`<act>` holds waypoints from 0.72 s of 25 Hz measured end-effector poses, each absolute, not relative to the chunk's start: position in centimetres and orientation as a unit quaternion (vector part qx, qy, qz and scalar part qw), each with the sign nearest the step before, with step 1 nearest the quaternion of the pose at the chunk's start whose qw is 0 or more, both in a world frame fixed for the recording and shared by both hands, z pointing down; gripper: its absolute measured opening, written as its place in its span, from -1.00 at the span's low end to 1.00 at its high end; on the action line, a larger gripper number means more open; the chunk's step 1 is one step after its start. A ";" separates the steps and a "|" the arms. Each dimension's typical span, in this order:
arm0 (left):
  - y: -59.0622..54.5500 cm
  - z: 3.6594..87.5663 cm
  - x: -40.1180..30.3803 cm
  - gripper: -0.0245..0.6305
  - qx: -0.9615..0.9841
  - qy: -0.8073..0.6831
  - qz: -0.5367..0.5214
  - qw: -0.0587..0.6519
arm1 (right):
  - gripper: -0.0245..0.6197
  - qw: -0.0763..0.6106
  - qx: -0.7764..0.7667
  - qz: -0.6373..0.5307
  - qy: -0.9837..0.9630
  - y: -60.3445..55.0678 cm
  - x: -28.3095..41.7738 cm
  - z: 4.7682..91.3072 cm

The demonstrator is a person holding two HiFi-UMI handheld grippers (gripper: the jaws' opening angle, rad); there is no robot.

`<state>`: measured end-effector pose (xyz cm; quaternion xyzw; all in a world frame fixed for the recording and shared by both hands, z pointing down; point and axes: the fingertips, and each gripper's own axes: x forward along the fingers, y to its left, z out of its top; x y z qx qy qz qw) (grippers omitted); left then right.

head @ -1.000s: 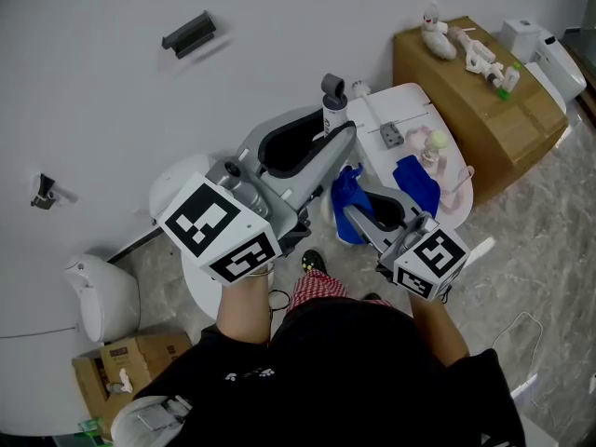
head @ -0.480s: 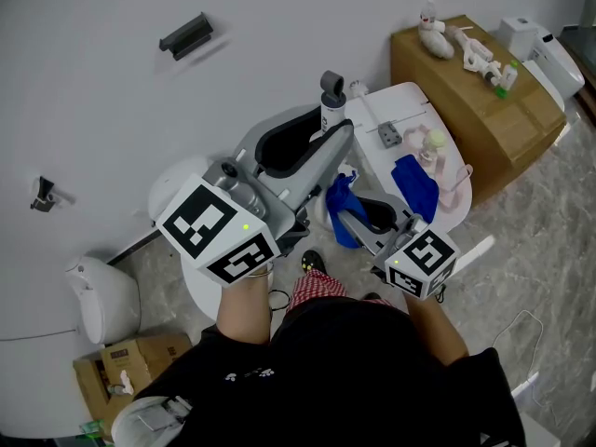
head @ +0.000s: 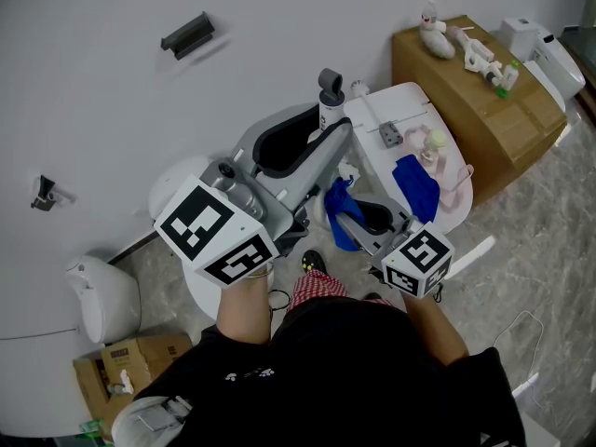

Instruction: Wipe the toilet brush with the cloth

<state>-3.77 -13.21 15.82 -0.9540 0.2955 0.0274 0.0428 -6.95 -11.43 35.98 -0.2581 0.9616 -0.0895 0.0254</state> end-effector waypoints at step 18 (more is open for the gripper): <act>-13.0 15.6 -3.7 -0.62 -0.955 0.292 0.029 0.047 | -0.72 -0.014 -0.247 -0.113 0.962 -11.4 -8.3 39.7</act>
